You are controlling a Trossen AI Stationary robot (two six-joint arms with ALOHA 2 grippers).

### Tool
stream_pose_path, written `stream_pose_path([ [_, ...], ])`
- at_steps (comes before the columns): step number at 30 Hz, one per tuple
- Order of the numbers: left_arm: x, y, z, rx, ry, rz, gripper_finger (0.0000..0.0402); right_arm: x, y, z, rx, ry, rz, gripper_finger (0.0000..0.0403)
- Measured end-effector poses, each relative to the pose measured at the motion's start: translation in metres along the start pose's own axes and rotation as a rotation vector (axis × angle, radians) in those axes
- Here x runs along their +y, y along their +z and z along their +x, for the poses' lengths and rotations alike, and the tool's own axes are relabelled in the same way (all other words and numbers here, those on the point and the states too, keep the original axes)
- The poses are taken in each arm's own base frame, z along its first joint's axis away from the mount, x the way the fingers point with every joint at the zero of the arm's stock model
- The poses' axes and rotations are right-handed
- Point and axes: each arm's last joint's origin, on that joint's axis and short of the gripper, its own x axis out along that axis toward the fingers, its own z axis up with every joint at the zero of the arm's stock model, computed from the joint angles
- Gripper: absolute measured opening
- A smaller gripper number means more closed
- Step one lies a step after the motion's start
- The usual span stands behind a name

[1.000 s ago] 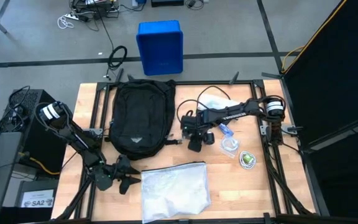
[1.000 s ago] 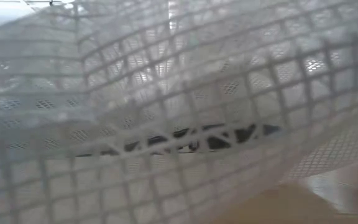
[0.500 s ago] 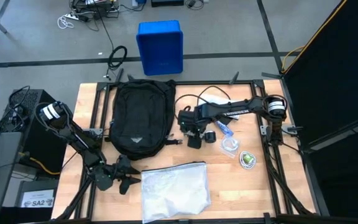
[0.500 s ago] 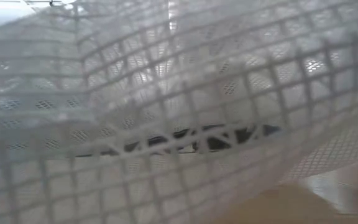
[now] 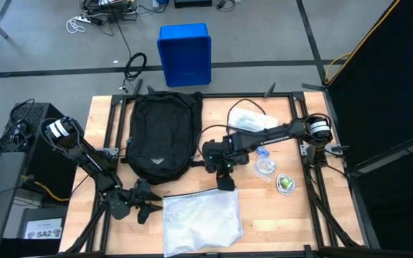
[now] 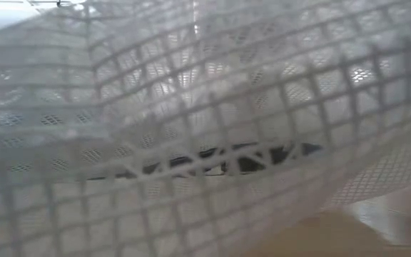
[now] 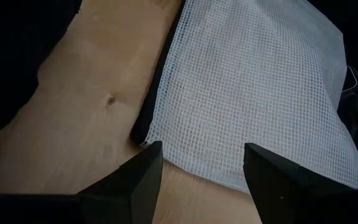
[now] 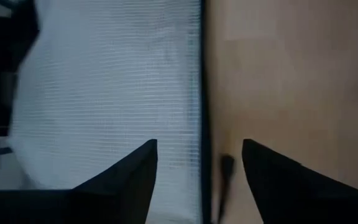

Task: Unpack backpack
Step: Put the mini fan into the zip bag

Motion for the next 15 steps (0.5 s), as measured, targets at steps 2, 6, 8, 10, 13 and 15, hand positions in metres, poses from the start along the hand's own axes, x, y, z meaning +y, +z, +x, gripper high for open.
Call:
stream_pose_path([
  [2, 0.000, 0.000, 0.000, 0.000, 0.000, 0.001, 0.0193, -0.002, -0.003, 0.006, -0.005, 0.033, 0.023, 0.0195],
  [6, 0.000, 0.000, 0.000, 0.000, 0.000, 0.020, 0.0193, -0.009, -0.014, 0.018, 0.010, 0.047, 0.059, 0.0189],
  [8, 0.000, 0.000, 0.000, 0.000, 0.000, 0.022, 0.0193, -0.011, -0.016, 0.021, 0.012, 0.073, 0.081, 0.0190],
  [10, 0.000, 0.000, 0.000, 0.000, -0.001, 0.023, 0.0193, -0.011, -0.017, 0.023, 0.004, 0.083, 0.078, 0.0195],
  [13, 0.000, 0.000, 0.000, 0.000, 0.000, 0.023, 0.0193, -0.010, -0.020, 0.029, -0.002, 0.093, 0.086, 0.0205],
  [15, 0.000, 0.000, 0.000, 0.000, 0.000, 0.026, 0.0193, -0.011, -0.022, 0.031, -0.004, 0.112, 0.099, 0.0212],
])
